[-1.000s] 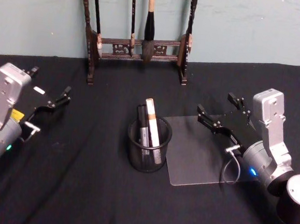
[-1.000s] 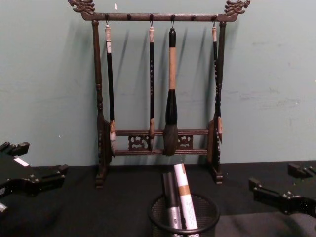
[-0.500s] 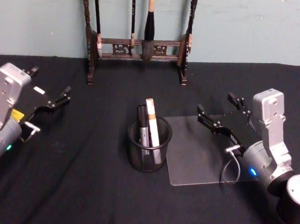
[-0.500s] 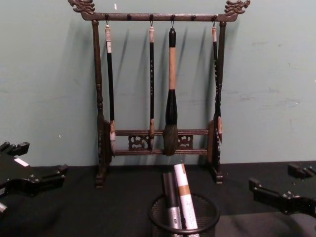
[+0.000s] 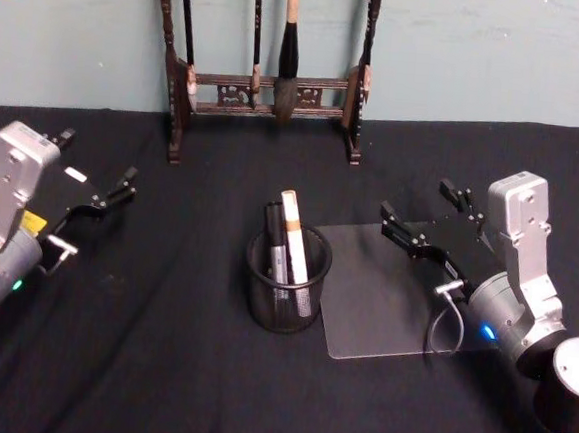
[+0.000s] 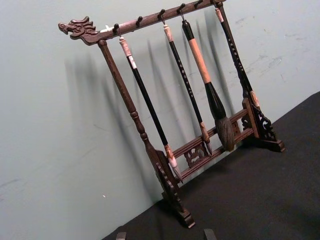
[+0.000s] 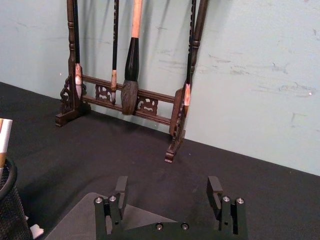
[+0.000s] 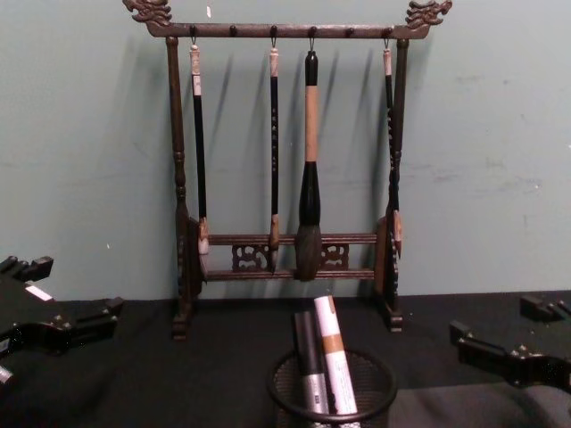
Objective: Pick up the water-based marker from the table and place it into the pen holder.
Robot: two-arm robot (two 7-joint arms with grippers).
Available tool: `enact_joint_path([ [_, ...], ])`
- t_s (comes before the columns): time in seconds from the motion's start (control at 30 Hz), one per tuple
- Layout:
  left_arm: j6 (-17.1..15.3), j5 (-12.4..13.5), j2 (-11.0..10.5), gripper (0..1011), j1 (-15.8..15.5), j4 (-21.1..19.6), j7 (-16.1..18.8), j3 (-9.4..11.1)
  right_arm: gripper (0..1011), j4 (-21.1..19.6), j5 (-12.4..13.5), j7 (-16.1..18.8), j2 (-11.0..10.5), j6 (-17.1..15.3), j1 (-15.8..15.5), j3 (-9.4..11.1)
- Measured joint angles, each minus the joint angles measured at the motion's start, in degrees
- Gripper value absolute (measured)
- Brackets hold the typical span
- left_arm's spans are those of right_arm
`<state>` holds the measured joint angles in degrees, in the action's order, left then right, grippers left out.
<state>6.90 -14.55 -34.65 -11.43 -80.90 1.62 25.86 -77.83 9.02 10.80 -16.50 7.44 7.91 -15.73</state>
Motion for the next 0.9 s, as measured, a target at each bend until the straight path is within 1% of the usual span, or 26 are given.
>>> enact_joint_path([
  [0.9, 0.0, 0.0, 0.0, 1001, 0.0, 0.0, 0.0, 0.0, 1000, 0.0, 0.0, 0.0, 0.0, 0.0, 0.0, 0.0],
])
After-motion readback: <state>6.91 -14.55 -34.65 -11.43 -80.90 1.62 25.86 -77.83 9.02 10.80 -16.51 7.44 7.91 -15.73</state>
